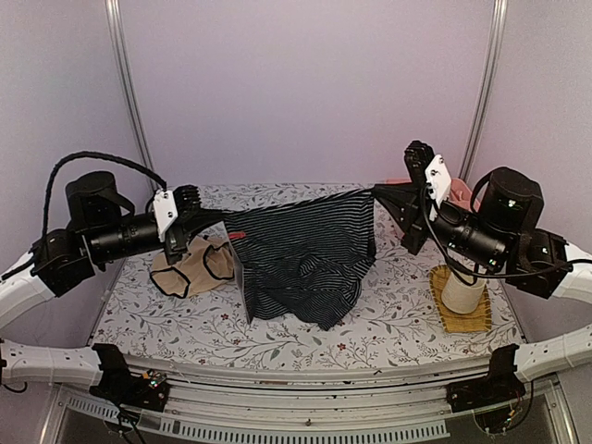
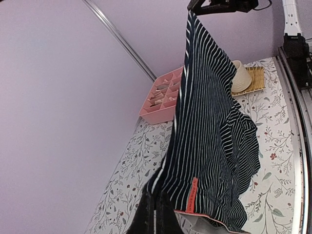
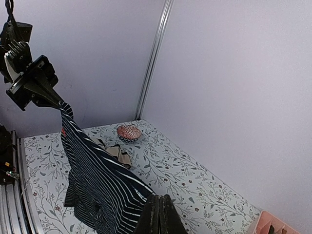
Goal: Roll the underwear
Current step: Flatten out the underwear at the center of the board, then fold the underwear at the center of the board.
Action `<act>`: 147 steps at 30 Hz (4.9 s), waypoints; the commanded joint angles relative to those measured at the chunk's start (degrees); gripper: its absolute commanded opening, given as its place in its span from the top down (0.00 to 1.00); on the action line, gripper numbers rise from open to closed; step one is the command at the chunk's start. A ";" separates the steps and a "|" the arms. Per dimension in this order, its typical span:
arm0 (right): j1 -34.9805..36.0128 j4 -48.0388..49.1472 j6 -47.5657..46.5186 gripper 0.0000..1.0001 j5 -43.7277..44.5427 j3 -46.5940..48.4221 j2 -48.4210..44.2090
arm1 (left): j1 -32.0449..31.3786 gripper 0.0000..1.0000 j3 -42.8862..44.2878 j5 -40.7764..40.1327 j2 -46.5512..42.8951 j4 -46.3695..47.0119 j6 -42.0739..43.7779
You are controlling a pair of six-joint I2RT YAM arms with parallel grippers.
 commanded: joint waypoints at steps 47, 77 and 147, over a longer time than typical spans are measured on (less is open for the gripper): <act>-32.97 -6.06 -11.59 0.99 -23.27 36.76 57.39 | 20.88 1.00 36.61 2.57 67.68 5.50 10.82; -23.92 -12.10 -10.42 0.99 -24.52 8.86 38.04 | 20.20 1.00 13.74 15.55 51.54 3.01 23.94; -17.50 -18.17 -2.66 0.80 -9.35 1.73 38.78 | 12.68 0.46 5.80 15.86 48.04 -2.08 19.05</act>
